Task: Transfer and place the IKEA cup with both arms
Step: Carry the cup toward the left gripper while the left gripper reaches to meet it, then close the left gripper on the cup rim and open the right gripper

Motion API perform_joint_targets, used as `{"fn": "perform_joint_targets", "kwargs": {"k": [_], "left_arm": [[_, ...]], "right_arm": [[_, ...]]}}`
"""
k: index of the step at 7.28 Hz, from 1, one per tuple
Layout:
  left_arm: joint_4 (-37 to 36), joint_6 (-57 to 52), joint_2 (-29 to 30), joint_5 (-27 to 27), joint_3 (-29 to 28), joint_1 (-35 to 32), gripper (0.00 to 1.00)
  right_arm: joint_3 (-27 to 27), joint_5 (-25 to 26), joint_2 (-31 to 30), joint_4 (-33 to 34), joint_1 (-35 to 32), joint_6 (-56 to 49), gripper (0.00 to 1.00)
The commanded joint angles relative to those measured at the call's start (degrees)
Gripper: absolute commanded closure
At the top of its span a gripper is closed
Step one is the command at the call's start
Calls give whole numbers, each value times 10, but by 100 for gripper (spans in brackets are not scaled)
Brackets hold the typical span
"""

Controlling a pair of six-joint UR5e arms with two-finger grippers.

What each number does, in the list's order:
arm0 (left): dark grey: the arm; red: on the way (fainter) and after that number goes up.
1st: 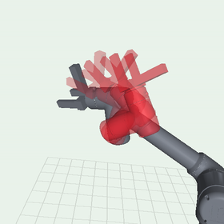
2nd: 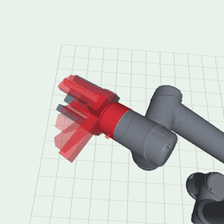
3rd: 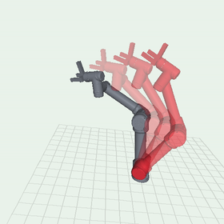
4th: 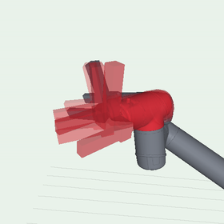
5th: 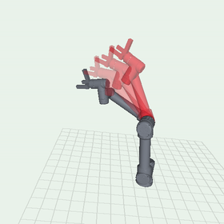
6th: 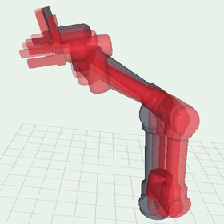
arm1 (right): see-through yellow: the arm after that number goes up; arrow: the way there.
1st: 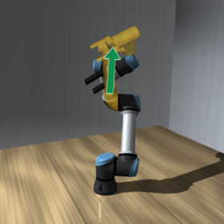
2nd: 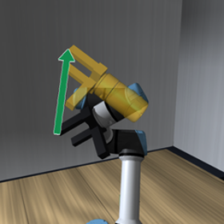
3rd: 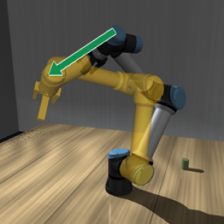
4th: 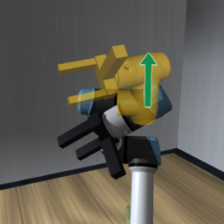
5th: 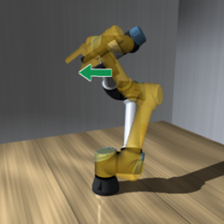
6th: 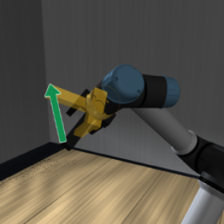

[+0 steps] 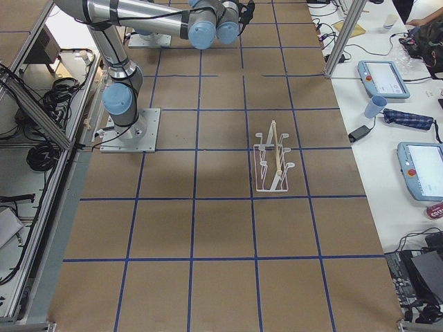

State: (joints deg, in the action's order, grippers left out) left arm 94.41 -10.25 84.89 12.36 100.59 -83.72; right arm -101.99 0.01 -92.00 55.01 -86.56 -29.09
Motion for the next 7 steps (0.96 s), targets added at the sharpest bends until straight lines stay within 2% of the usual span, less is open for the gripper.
{"fn": "perform_joint_targets", "kwargs": {"k": [1, 2, 3, 5, 6, 7], "left_arm": [[2, 2, -4, 0, 1, 0, 100], [1, 11, -4, 1, 0, 2, 100], [0, 15, -5, 1, 0, 4, 100], [2, 28, -5, 4, -4, 4, 100], [-2, 60, -6, 65, -12, 5, 100], [-14, 82, -6, 140, -17, 11, 100]], "right_arm": [[0, 0, 2, 0, 0, 3, 63], [0, 1, 2, 1, 0, 30, 8], [1, 1, 3, 10, 1, 42, 0], [3, 4, 4, 21, 10, 52, 0], [2, 27, 4, 51, 28, 68, 0], [4, 109, 4, 72, 77, 91, 0]]}}
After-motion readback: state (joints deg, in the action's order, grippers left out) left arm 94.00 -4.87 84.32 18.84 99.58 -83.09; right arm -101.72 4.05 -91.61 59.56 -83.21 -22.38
